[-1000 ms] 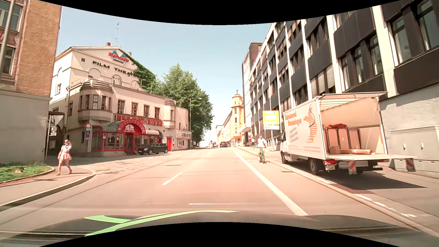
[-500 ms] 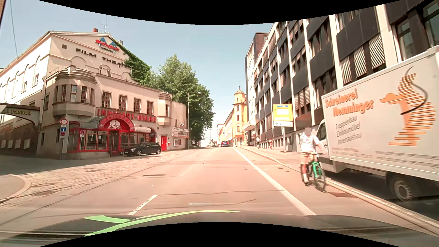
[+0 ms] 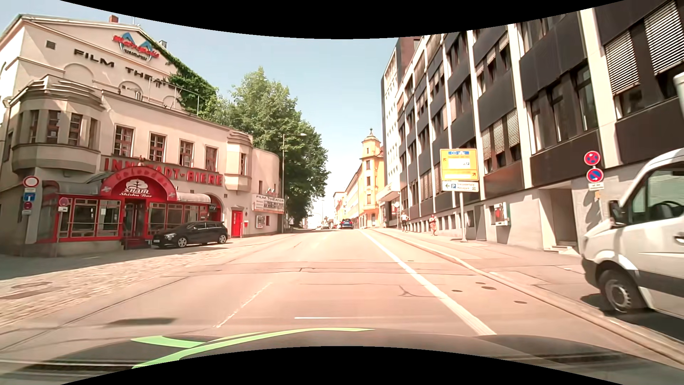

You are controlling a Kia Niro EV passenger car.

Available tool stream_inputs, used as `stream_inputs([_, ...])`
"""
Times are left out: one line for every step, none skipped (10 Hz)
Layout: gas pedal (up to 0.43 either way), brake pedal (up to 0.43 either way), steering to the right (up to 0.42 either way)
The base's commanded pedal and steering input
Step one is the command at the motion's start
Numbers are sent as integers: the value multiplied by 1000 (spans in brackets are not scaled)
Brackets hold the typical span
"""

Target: Follow the waypoints while adhering to traffic rules and regulations

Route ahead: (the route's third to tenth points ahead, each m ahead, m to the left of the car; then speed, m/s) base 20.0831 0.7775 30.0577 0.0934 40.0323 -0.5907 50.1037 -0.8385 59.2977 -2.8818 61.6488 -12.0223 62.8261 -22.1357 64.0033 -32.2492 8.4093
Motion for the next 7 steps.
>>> stream_inputs([138,0,19])
stream_inputs([138,0,19])
stream_inputs([138,0,19])
stream_inputs([138,0,18])
stream_inputs([138,0,15])
stream_inputs([138,0,11])
stream_inputs([150,0,5])
